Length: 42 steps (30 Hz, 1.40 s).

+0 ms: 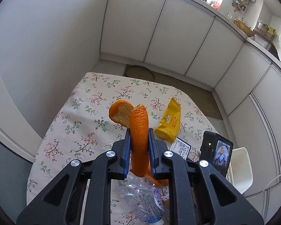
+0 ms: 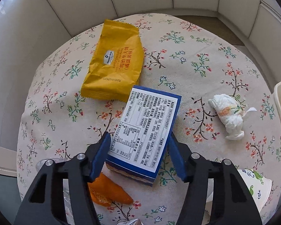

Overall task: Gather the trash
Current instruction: 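Lift the orange peel with the left gripper while the right gripper grasps the white-blue carton, then carry the white-blue carton over the white bin and open the right gripper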

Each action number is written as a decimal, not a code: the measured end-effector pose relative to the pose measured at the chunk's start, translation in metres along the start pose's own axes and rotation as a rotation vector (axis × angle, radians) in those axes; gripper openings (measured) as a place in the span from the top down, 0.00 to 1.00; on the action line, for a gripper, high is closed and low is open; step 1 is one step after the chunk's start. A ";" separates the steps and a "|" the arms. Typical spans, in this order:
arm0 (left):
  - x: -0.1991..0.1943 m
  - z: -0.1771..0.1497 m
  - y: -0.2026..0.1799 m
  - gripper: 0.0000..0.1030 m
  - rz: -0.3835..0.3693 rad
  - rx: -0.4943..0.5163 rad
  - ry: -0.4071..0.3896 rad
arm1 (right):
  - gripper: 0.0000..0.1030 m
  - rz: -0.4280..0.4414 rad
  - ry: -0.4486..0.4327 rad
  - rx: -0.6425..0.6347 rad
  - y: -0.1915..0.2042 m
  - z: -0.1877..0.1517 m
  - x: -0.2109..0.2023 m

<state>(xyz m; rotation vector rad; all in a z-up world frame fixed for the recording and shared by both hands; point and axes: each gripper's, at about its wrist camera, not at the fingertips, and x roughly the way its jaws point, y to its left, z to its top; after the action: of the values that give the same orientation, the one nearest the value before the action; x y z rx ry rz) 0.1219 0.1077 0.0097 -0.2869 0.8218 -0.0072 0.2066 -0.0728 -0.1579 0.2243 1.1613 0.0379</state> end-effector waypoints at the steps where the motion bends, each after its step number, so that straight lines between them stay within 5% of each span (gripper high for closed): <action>1: 0.001 0.000 0.002 0.84 0.001 -0.008 0.005 | 0.43 0.010 0.001 0.006 -0.001 0.000 0.000; 24: -0.005 0.002 -0.010 0.84 -0.032 -0.022 -0.008 | 0.44 0.128 -0.144 -0.099 -0.009 -0.001 -0.105; 42: 0.002 -0.012 -0.072 0.84 -0.105 0.066 -0.004 | 0.43 0.014 -0.314 -0.111 -0.067 -0.005 -0.173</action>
<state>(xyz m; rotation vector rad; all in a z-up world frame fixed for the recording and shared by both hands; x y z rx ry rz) 0.1223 0.0352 0.0186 -0.2672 0.7999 -0.1315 0.1265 -0.1629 -0.0163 0.1342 0.8417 0.0768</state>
